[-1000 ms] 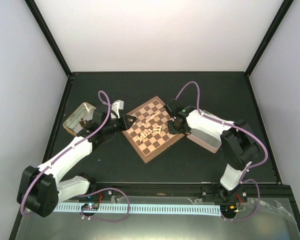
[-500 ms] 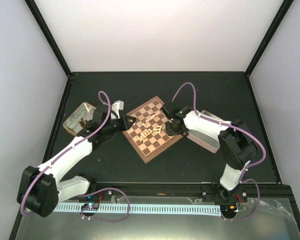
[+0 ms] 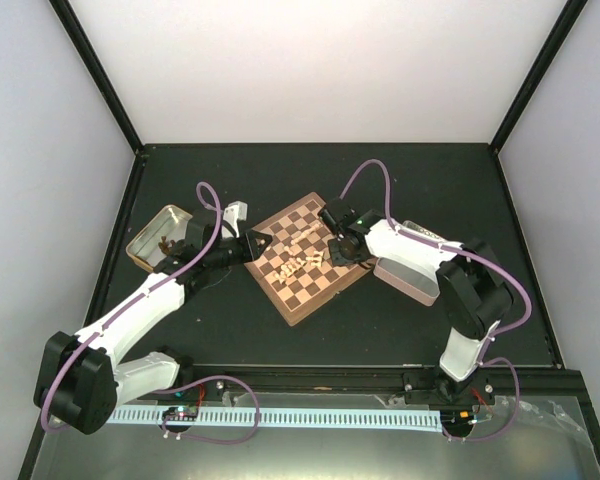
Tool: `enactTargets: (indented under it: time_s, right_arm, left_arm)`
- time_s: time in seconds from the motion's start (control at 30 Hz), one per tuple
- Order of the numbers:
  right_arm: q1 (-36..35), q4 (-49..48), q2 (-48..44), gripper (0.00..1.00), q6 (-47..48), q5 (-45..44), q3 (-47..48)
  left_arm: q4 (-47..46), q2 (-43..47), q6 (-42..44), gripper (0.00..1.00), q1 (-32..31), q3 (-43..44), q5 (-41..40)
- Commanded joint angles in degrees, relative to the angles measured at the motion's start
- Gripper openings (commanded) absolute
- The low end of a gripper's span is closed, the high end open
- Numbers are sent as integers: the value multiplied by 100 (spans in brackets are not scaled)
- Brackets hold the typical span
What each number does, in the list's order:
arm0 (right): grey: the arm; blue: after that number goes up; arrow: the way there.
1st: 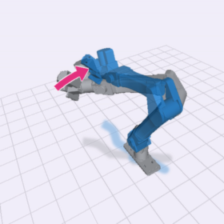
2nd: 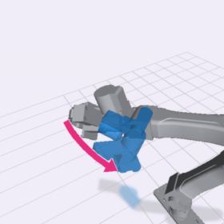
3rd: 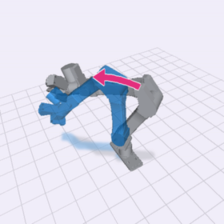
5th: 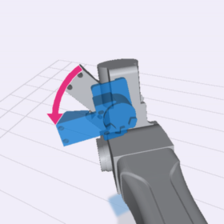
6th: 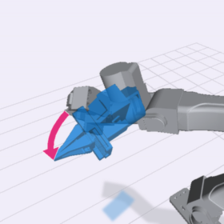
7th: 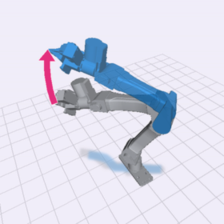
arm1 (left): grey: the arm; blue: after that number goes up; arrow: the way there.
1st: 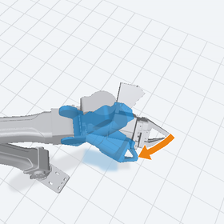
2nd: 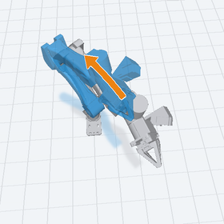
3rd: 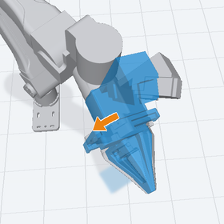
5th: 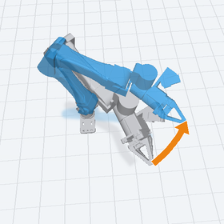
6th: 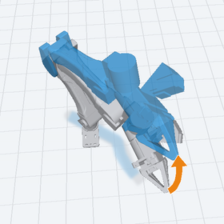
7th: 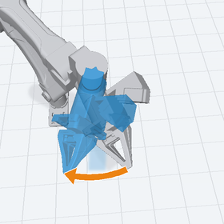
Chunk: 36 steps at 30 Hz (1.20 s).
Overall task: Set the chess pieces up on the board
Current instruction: Place the chess piece on the chessboard, then pick up the chess piece from the chessboard.
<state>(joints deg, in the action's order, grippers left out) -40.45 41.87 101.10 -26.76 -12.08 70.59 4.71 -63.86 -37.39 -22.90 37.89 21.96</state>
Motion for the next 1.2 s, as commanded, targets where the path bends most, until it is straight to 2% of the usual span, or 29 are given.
enactTargets:
  time_s: [0.0, 0.27, 0.53, 0.83, 1.03, 1.17]
  right_arm:
    - [-16, -91, 134, 25, 25, -85, 148]
    - [-1, -117, 165, 28, 6, -146, 197]
    - [192, -202, -550, 27, -443, -786, -215]
    - [541, -353, -334, 28, -366, -390, -286]
    - [563, -377, -121, 24, -331, -289, -315]
    - [564, -389, -32, 17, -258, -128, -347]
  left_arm:
    - [102, 3, 74, 2, -31, 147, -94]
    - [119, 18, 77, 2, -31, 144, -111]
    - [130, 5, 86, 2, -31, 130, -121]
    - [125, -7, 93, 2, -31, 140, -122]
    - [129, -27, 91, 2, -31, 149, -113]
    - [127, -49, 90, 2, -31, 164, -104]
